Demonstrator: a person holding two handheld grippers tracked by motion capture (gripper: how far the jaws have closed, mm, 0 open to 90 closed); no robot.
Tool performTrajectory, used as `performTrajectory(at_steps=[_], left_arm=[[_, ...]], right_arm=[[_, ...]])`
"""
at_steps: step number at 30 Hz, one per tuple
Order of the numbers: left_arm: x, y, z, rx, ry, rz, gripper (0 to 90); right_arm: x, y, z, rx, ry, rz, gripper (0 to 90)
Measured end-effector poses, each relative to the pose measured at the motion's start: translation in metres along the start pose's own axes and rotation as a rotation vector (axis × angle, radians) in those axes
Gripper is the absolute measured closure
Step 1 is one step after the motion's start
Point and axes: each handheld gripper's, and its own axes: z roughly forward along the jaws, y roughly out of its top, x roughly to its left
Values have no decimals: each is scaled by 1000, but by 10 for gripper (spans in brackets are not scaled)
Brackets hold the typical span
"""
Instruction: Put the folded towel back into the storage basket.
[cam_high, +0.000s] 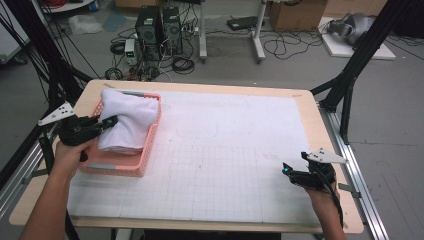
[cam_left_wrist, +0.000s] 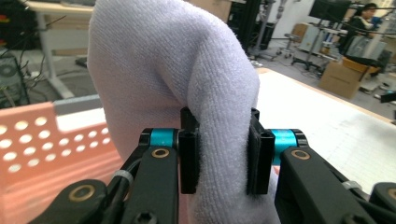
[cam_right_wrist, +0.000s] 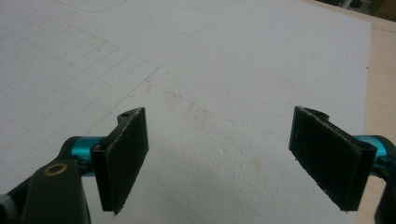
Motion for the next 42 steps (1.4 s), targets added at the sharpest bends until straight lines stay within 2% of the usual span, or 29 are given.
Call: performTrajectory(at_steps=[2,7,10,11,12,13,15,18,19,21,22,24,25,26,27,30,31,32,34,37,39,41,42], left_arm=[[1,-1,3,13,16,-13,707],[1,-4,12,64,70,6,698],[2,-3,16,91,150,8,639],[2,-3,17,99,203,13,591],[2,-3,17,102,263,13,500],[2,-2,16,96,311,11,407],[3,1,11,78,381,15,330],[3,5,3,7,453,2,304],[2,8,0,-15,485,8,304],[0,12,-5,-52,520,12,303],[-1,13,-5,-60,511,6,302],[-1,13,-3,-27,474,0,335],[-1,13,-3,-27,474,0,344],[-3,10,2,5,456,11,346],[-3,10,2,5,456,11,358],[-5,4,15,73,397,-3,389],[-5,4,15,73,397,-3,415],[-7,0,24,114,360,-2,444],[-9,-4,35,168,344,1,464],[-8,-8,48,249,381,11,460],[-6,-8,55,273,414,-7,451],[-3,-11,60,292,426,-27,445],[-1,-12,62,317,426,-31,445]], right_arm=[[0,0,0,0,0,-1,185],[1,0,1,-1,3,-8,185],[1,0,1,1,4,-3,185],[0,0,1,1,4,-5,185],[0,0,0,-2,5,-2,185],[0,0,0,1,3,0,185],[-1,0,0,-1,4,-3,185],[-1,0,0,-2,6,-1,185],[0,0,0,0,4,2,185],[0,0,0,1,6,5,185],[0,0,0,0,7,-2,185],[0,0,1,-1,9,-4,185],[0,0,1,-1,8,-5,185],[0,0,1,-1,7,-5,185],[0,0,1,-1,7,-3,185],[0,0,0,2,7,0,185],[0,0,1,-1,8,-2,185],[0,0,1,-1,9,-2,185],[0,0,1,-1,10,-1,185],[0,0,1,1,8,-1,185],[0,0,1,6,8,0,185],[0,0,1,3,10,-1,185],[1,0,1,3,10,-3,185]])
